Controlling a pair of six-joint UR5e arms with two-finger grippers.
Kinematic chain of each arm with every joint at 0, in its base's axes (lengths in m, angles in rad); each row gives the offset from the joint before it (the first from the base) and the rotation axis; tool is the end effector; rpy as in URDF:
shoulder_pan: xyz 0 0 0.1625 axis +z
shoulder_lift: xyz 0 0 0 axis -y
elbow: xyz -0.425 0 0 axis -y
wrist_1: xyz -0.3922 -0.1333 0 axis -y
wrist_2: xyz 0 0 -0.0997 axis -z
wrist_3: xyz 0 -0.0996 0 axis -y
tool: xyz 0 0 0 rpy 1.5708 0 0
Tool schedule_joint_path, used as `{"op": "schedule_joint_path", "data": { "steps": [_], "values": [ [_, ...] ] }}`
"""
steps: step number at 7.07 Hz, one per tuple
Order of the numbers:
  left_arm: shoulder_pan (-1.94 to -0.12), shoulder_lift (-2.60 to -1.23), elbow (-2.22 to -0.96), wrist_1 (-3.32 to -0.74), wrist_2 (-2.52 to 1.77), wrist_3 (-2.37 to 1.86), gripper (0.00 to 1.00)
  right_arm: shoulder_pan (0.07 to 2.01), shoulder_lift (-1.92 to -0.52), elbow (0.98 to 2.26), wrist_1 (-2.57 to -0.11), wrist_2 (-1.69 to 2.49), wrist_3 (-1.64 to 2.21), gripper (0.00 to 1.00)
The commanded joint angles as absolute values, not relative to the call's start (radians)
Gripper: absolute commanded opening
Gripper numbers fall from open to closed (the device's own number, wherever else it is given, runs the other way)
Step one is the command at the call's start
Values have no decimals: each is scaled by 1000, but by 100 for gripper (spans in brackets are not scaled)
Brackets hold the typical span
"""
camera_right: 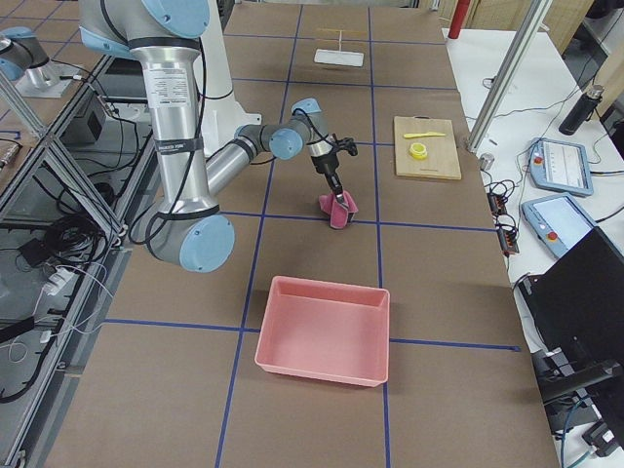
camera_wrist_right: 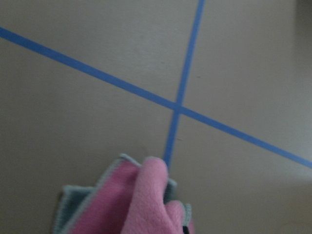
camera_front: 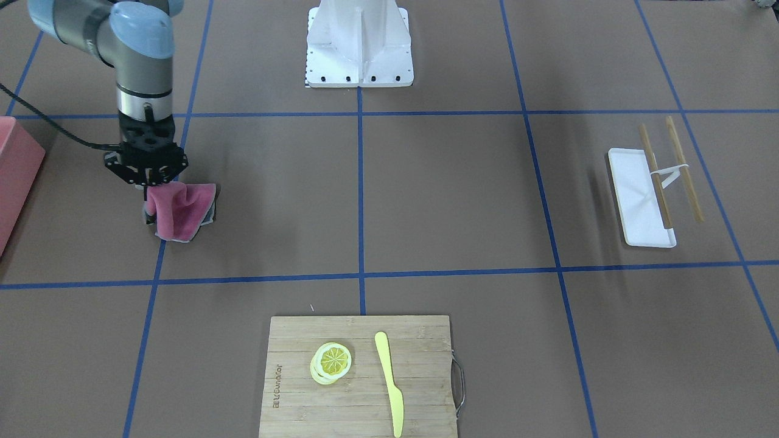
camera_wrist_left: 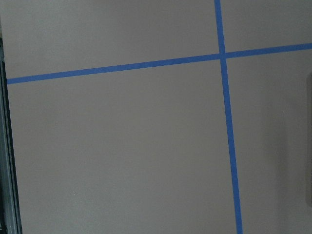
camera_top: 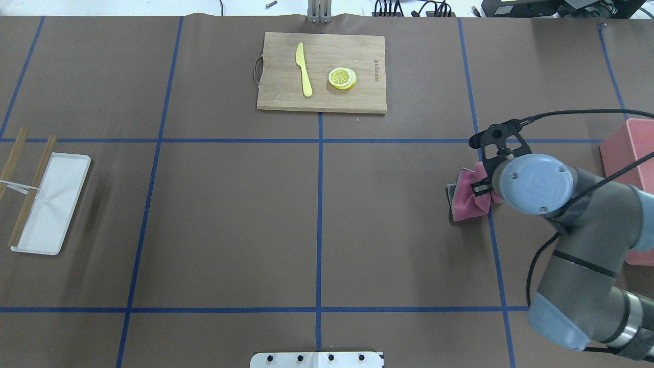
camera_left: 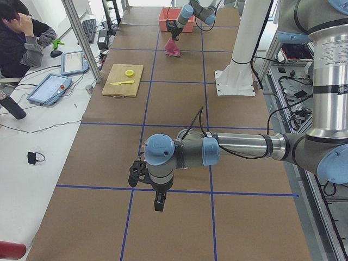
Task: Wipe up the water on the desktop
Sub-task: 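Drag the cloth with the right gripper toward the table center and back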
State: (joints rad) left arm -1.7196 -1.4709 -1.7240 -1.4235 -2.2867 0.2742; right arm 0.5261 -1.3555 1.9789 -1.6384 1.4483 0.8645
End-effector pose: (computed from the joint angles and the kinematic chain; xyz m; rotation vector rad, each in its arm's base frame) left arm -0.1326 -0.4265 0.6487 0.0623 0.7185 0.0863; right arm -0.3992 -0.4000 0.3801 0.4185 -0.3844 -0.1413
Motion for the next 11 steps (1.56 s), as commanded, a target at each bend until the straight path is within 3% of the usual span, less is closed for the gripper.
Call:
{"op": "schedule_joint_path", "data": {
  "steps": [1, 5, 6, 8, 11],
  "values": [
    [-1720, -1471, -1726, -1424, -2287, 273, 99, 422, -1084, 1808, -1696, 1445, 1076, 0],
    [-1720, -1471, -1730, -1424, -2287, 273, 99, 310, -768, 1662, -1646, 1369, 1479, 0],
    [-1720, -1471, -1730, -1424, -2287, 273, 99, 311, -772, 1660, -1564, 1368, 1492, 0],
    [-1720, -1471, -1732, -1424, -2287, 273, 99, 313, -912, 1708, -1606, 1377, 1391, 0],
    [-1720, -1470, -1733, -1424, -2287, 275, 99, 322, -1093, 2053, -2094, 1411, 1241, 0]
  ]
}}
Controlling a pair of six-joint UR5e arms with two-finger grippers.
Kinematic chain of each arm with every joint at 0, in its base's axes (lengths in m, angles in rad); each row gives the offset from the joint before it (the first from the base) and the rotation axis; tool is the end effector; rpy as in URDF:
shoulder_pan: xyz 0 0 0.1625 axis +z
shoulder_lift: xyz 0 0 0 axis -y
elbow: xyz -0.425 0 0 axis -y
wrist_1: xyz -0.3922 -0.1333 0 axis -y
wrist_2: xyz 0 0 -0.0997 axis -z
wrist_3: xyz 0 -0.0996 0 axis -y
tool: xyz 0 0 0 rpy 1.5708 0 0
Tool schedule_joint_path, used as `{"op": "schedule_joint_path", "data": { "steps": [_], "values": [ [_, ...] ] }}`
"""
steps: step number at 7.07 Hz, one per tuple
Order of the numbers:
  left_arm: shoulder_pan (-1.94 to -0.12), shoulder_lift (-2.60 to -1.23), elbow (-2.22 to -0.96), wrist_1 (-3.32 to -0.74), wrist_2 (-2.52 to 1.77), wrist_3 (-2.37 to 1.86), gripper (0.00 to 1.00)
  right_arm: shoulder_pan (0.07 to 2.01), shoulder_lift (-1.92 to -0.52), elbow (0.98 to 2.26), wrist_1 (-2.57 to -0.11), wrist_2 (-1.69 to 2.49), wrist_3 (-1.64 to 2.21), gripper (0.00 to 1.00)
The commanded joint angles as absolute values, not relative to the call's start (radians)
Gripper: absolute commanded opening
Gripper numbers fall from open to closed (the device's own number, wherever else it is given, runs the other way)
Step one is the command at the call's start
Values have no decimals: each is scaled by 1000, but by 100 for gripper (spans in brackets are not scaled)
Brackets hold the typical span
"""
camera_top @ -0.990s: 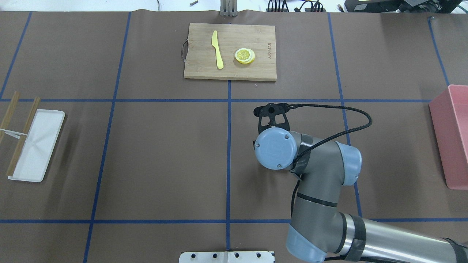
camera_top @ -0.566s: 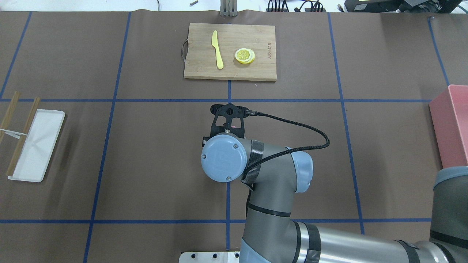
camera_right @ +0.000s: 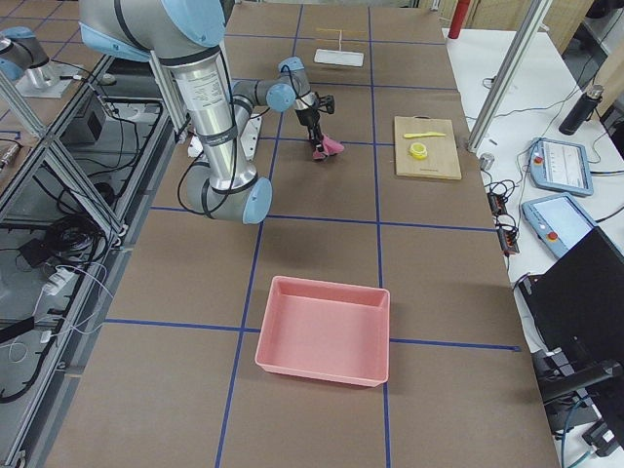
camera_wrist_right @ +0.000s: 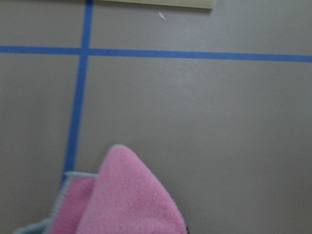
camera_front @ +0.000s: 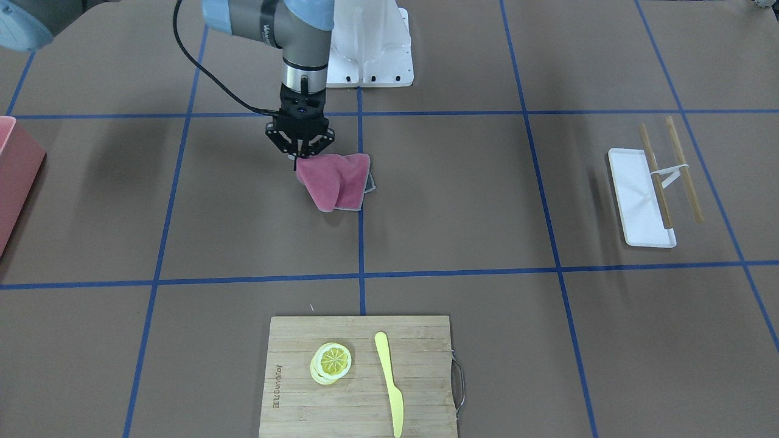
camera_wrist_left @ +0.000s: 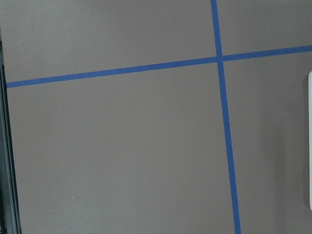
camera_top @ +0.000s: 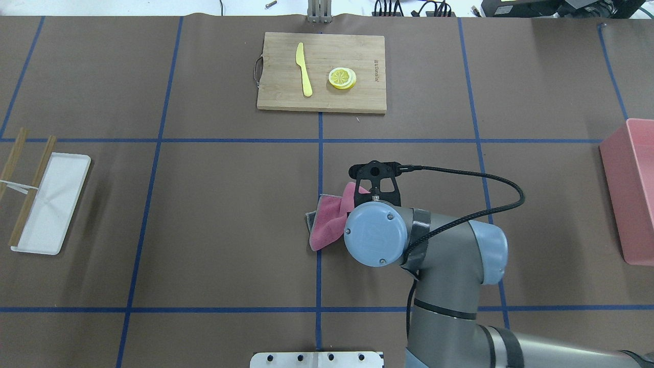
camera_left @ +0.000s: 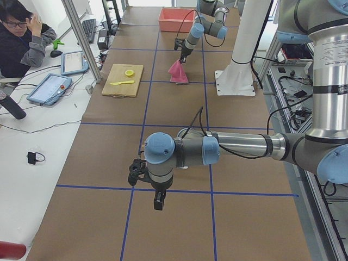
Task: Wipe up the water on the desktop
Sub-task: 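Drag the cloth with the right gripper toward the table center and back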
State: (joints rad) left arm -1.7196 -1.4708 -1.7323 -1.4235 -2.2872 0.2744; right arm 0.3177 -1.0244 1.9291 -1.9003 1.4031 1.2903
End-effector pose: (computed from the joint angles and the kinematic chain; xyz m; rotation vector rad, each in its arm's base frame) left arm -0.1327 -0.4270 0.6447 0.0701 0.7175 0.0894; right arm -0.5234 -0.3299 0.2454 0.3250 -0.5004 0.0843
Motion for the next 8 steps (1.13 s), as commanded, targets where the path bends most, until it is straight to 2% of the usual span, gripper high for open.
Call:
{"op": "schedule_joint_path", "data": {
  "steps": [1, 5, 7, 8],
  "values": [
    [-1720, -1471, -1733, -1424, -2287, 275, 99, 330, -1156, 2116, -2161, 1411, 1209, 0],
    [-1720, -1471, -1735, -1424, -2287, 273, 99, 373, -1423, 2183, -2235, 1376, 1103, 0],
    [-1720, -1471, -1738, -1424, -2289, 273, 99, 371, -1384, 2171, -2235, 1359, 1083, 0],
    [-1720, -1471, -1738, -1424, -2289, 273, 99, 371, -1264, 2134, -2221, 1364, 1097, 0]
  ]
}}
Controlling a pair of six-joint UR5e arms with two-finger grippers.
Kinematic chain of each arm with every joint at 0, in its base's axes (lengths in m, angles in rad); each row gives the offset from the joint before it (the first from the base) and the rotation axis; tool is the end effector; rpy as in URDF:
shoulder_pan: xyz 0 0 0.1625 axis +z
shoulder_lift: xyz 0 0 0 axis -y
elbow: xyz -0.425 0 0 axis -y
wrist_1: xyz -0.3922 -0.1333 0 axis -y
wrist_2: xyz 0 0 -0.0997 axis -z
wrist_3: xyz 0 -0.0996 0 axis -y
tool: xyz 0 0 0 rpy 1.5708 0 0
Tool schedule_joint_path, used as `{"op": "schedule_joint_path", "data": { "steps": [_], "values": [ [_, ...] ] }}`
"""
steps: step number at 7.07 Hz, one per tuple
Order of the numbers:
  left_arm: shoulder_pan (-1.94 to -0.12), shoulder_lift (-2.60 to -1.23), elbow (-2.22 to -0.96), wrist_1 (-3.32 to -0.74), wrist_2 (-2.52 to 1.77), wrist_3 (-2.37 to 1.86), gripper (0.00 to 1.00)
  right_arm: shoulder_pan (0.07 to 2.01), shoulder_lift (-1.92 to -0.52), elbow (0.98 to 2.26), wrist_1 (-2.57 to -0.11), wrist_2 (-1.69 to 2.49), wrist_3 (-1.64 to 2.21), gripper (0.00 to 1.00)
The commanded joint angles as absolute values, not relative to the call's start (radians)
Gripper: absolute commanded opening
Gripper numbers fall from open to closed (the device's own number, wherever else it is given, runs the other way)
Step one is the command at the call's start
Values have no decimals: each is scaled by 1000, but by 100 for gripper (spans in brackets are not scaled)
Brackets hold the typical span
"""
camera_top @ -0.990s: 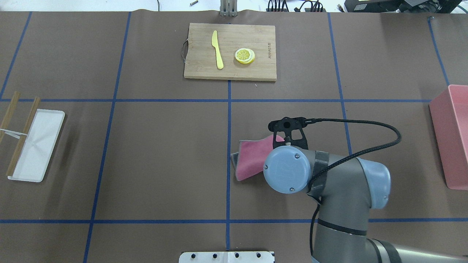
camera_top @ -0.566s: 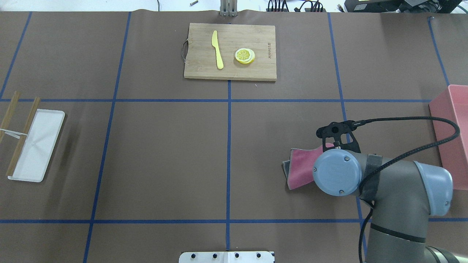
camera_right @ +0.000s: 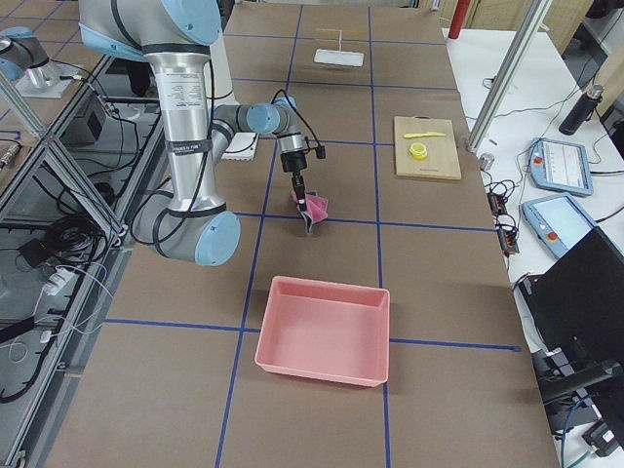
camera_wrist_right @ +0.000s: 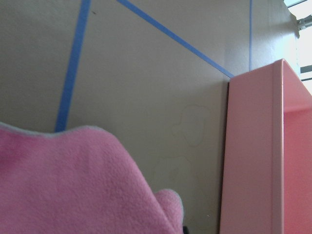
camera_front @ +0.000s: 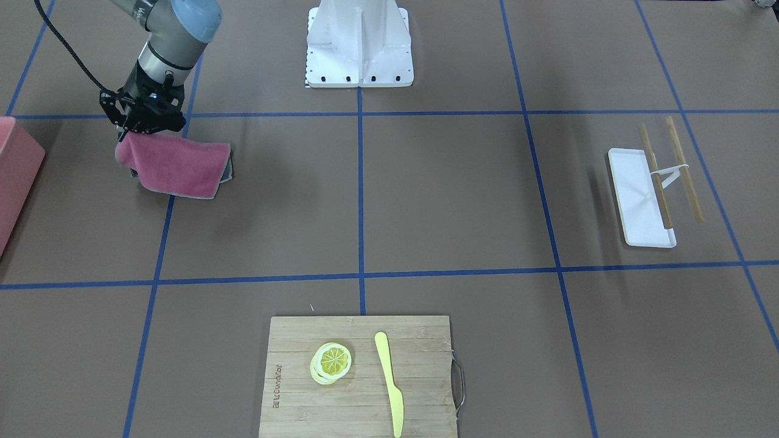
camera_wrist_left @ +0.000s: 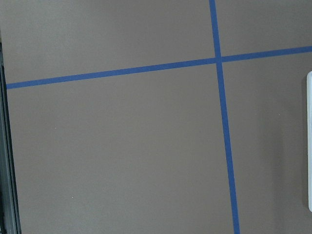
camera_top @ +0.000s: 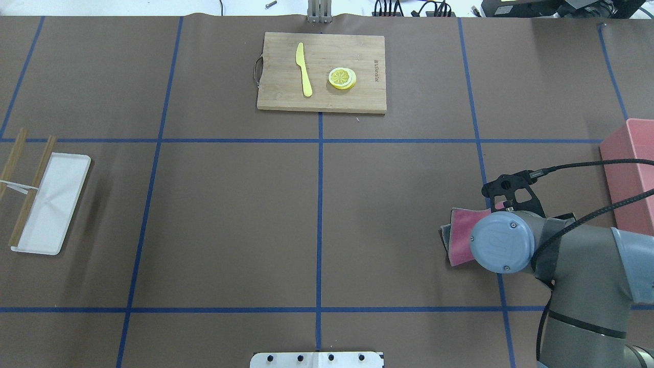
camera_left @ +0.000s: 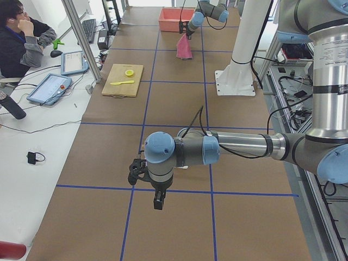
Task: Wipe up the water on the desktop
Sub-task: 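Wipe the cloth again toward the center and back toward the bin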
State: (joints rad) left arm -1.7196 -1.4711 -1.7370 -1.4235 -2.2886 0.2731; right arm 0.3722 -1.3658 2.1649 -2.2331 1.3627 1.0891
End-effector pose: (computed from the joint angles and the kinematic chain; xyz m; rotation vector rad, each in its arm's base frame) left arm -0.1326 -0.4274 0.6421 0.0747 0.7179 0.0899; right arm -0.3838 -0.3150 0.3804 0.2457 -0.0380 -0.0947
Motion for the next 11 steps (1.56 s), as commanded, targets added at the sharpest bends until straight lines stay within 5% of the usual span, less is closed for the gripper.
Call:
{"op": "schedule_joint_path", "data": {
  "steps": [1, 7, 11],
  "values": [
    [-1720, -1474, -1736, -1424, -2287, 272, 99, 358, -1152, 2056, -2217, 1368, 1138, 0],
    [-1720, -1471, -1736, -1422, -2287, 272, 99, 311, -846, 1689, -1489, 1390, 1488, 0],
    [-1720, -1471, -1736, -1422, -2289, 272, 99, 310, -938, 1741, -1518, 1382, 1456, 0]
  ]
}}
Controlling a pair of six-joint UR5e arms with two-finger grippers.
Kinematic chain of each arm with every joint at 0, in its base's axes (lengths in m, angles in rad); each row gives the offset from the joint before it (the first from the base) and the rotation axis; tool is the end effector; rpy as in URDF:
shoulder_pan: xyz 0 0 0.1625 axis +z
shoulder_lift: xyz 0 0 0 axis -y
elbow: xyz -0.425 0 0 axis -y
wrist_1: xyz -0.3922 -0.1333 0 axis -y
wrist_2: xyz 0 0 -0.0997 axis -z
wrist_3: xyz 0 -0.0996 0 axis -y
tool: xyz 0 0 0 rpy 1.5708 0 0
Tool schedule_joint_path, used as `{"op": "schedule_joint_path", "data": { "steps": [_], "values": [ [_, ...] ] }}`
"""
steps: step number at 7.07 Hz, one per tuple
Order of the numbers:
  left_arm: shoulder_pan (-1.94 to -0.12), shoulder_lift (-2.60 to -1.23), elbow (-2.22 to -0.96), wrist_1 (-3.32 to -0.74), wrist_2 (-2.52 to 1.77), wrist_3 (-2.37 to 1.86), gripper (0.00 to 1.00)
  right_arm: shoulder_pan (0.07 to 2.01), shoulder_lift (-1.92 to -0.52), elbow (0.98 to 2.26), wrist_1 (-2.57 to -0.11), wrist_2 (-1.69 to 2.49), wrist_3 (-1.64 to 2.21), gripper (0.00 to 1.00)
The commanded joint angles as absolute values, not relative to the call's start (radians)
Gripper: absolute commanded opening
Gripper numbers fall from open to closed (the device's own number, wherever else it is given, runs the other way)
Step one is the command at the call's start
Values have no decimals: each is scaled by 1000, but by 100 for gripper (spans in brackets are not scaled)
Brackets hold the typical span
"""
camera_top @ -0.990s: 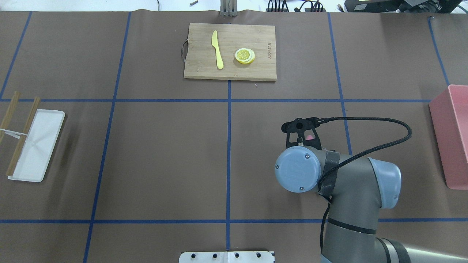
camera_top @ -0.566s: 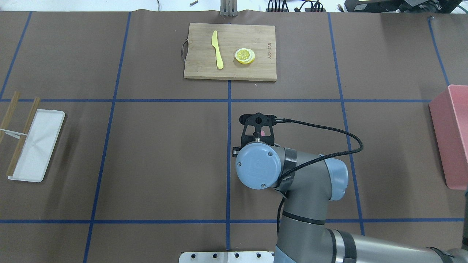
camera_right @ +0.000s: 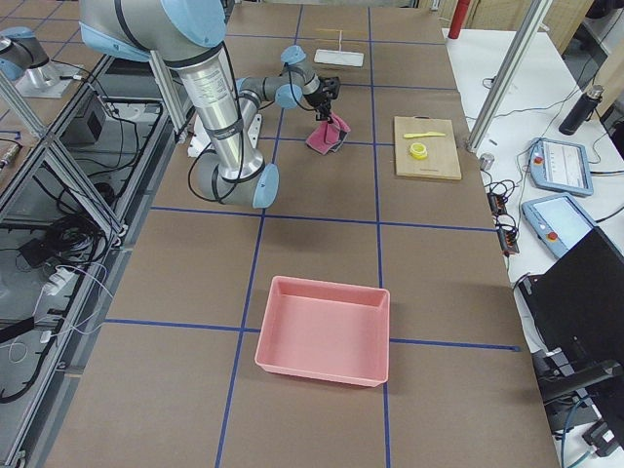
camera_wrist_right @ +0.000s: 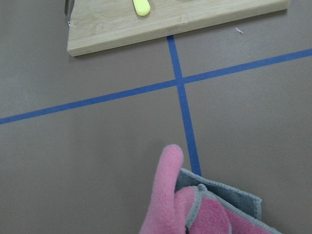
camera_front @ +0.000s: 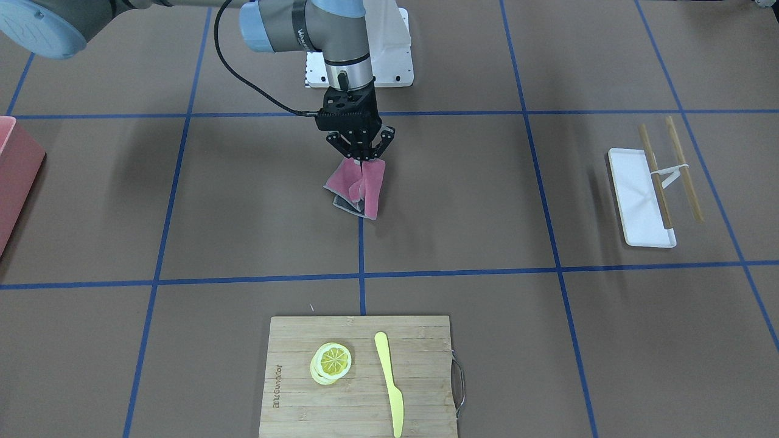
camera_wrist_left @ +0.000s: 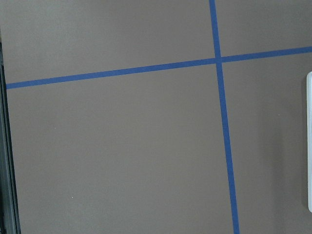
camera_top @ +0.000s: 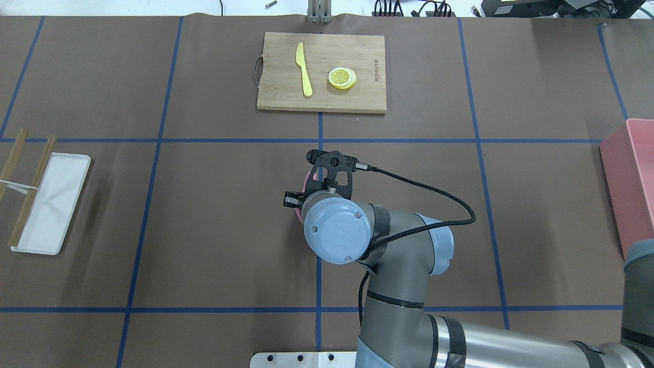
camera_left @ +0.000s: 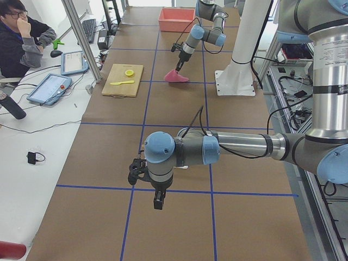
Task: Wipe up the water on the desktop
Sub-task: 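Wipe the cloth again toward the center and back toward the bin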
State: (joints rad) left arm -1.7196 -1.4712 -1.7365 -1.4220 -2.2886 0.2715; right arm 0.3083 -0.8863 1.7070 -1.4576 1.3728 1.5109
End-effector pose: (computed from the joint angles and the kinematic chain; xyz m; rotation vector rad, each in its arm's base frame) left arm -0.1326 -0.4273 0.6425 0.0723 0.7183 0.0876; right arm -0.5957 -0.3502 0.1827 0.3522 -0.8853 0.3219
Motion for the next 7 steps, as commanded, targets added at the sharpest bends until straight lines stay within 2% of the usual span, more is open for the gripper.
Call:
{"op": "schedule_joint_path", "data": {
  "steps": [1, 3, 4, 5, 6, 7],
  "values": [
    [-1720, -1471, -1736, -1422, -2289, 272, 99, 311, -1009, 1844, -1645, 1396, 1404, 0],
    [-1720, -1471, -1736, -1422, -2289, 272, 99, 327, -1080, 2001, -2005, 1430, 1272, 0],
    [-1720, -1471, -1736, -1422, -2289, 272, 99, 331, -1153, 2046, -2082, 1428, 1229, 0],
    [-1720, -1474, -1736, -1422, -2289, 270, 99, 334, -1295, 2142, -2082, 1428, 1189, 0],
    [-1720, -1474, -1736, -1422, -2289, 270, 99, 348, -1380, 2211, -2082, 1428, 1140, 0],
    [-1720, -1474, -1736, -1422, -2289, 270, 99, 368, -1417, 2215, -2082, 1425, 1111, 0]
  ]
}}
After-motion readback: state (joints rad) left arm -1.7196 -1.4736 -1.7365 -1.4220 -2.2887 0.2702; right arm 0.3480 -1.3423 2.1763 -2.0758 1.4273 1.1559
